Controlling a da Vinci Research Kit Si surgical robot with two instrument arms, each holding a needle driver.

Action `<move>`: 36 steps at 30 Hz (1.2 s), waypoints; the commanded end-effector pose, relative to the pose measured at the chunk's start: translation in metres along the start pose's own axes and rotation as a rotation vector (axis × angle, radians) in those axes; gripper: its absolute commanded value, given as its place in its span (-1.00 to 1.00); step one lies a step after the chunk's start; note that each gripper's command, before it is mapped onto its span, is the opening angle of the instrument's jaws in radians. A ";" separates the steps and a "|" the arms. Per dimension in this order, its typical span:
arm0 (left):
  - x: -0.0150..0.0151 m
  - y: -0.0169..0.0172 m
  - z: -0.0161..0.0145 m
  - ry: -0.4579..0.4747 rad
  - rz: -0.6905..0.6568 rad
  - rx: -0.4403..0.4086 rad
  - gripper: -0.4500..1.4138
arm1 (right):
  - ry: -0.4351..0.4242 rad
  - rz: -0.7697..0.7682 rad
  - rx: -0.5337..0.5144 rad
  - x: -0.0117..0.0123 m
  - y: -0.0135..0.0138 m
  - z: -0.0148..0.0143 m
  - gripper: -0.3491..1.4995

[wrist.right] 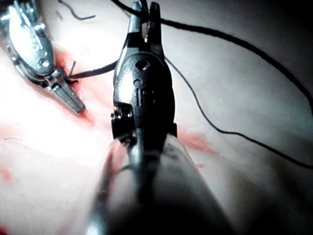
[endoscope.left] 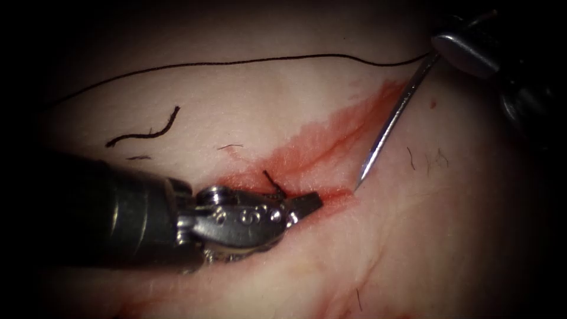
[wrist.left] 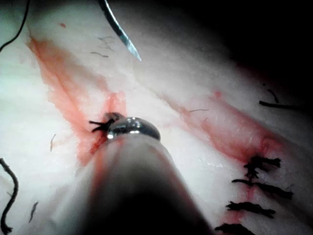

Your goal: Wound Closure

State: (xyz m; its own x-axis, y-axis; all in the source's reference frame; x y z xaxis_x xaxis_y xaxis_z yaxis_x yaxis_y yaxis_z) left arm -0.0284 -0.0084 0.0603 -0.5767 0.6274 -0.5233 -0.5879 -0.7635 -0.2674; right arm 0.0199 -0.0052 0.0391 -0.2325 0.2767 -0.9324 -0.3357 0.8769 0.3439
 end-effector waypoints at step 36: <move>-0.0011 0.0017 0.0008 -0.055 0.024 -0.070 -1.00 | 0.117 -0.628 0.450 -0.0051 -0.0046 0.0034 -1.00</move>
State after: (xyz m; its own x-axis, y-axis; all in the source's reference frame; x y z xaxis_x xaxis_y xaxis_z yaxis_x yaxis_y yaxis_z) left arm -0.0288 -0.0102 0.0606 -0.6218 0.6144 -0.4856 -0.5330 -0.7863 -0.3123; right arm 0.0247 -0.0099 0.0419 -0.2257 -0.3548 -0.9073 -0.0374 0.9338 -0.3558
